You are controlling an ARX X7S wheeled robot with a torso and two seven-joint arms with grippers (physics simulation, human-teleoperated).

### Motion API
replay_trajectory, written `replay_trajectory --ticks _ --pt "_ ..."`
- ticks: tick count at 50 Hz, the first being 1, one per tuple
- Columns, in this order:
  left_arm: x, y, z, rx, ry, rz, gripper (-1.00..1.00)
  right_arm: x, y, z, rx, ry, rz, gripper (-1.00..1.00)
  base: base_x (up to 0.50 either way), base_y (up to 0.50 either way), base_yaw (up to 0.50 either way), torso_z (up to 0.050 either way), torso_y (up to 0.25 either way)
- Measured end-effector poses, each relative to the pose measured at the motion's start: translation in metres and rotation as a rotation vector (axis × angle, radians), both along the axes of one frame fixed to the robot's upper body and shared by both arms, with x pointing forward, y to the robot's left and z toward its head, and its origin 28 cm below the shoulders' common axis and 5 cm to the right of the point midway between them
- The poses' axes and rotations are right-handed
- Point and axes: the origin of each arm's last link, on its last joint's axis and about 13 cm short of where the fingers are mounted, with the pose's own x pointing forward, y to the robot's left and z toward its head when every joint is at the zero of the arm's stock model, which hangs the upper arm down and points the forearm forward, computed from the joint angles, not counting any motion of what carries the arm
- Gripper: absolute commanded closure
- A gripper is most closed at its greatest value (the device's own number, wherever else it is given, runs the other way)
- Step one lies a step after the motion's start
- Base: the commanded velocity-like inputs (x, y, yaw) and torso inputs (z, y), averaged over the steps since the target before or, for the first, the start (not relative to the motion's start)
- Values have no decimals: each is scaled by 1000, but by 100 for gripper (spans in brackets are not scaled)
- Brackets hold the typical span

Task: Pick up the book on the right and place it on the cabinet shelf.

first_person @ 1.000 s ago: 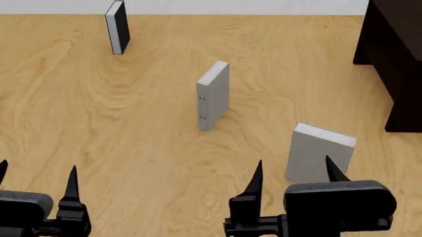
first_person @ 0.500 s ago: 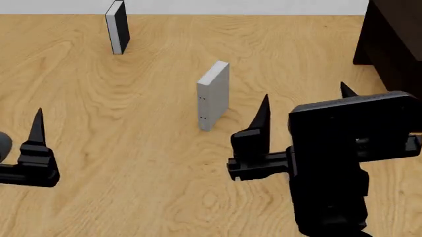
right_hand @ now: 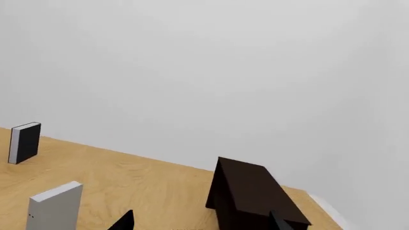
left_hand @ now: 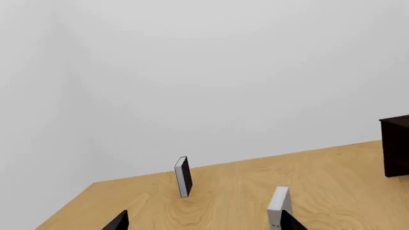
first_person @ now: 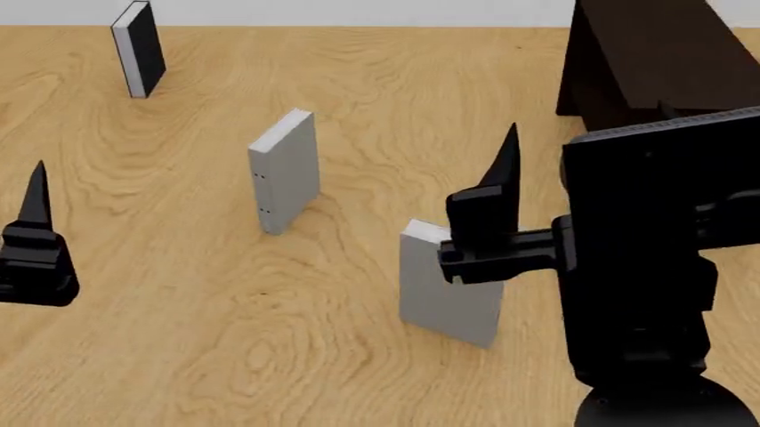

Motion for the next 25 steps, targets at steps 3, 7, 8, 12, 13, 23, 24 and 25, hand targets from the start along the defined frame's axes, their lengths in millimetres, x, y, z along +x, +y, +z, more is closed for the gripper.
replay_trajectory --ticks 3,7,8,12,13,23,24,25 --pt "-1 0 0 0 -3 -4 -100 -1 -1 0 -2 -5 -15 -100 0 5 0 0 0" --pt "-2 1 -1 -1 -7 0 -100 -2 -2 0 7 -6 -18 -100 98 0 0 0 0" --pt "-2 1 -1 -2 -8 1 -100 -2 -2 0 9 -8 -19 -100 500 0 0 0 0" --pt "-2 1 -2 -6 -10 4 -100 -2 -3 -1 17 -6 -29 -100 500 0 0 0 0" --pt "-3 1 -2 -7 -11 5 -100 -3 -3 -1 18 -6 -30 -100 500 0 0 0 0" --pt "-2 1 -3 -11 -17 10 -100 -3 -5 -4 25 1 -39 -100 500 0 0 0 0" --pt "-2 1 -3 -11 -18 10 -100 -3 -5 -5 25 2 -39 -100 500 0 0 0 0" --pt "-2 1 -4 -11 -18 9 -100 -3 -5 -6 26 4 -40 -100 500 0 0 0 0"
